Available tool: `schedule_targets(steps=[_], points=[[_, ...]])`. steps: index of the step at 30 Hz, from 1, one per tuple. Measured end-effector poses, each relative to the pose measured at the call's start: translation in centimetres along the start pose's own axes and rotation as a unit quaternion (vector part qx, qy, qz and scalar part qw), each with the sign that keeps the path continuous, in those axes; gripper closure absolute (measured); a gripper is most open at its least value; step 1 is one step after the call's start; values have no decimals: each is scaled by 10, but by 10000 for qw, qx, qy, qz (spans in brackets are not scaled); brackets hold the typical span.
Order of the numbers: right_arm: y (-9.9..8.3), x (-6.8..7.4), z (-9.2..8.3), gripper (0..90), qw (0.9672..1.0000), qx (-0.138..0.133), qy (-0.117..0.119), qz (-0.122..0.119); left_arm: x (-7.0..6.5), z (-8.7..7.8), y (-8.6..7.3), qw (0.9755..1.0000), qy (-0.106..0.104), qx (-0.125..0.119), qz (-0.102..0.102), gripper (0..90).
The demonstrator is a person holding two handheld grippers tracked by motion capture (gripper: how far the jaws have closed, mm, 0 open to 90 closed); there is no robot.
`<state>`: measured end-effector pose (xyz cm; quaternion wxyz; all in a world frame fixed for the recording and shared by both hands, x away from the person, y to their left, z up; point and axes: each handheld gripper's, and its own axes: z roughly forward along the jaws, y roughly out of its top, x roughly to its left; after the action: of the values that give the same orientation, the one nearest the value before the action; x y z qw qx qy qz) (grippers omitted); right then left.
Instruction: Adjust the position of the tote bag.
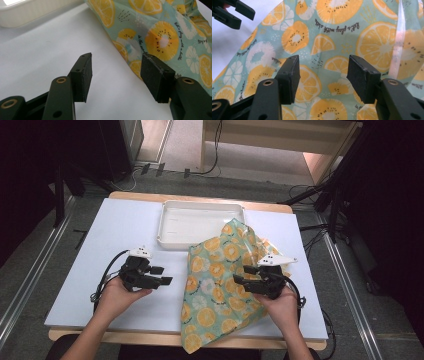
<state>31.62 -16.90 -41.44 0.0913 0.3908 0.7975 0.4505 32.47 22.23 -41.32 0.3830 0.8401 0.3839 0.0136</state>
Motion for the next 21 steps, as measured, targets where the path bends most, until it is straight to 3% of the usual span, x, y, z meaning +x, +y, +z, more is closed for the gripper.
schedule_targets(steps=[7, 15, 21], points=[[1, -1, -4, 444, 10000, 17, -66, -34, -2, 1, -2, 9999, 30, -8, 165, 415], [4, -6, -11, 444, 9999, 26, -136, -13, 0, -2, -2, 9999, -55, -63, 101, 407], [10, -20, -28, 447, 9994, 0, -331, 58, 1, -4, -2, 9999, -59, -95, 57, 407]])
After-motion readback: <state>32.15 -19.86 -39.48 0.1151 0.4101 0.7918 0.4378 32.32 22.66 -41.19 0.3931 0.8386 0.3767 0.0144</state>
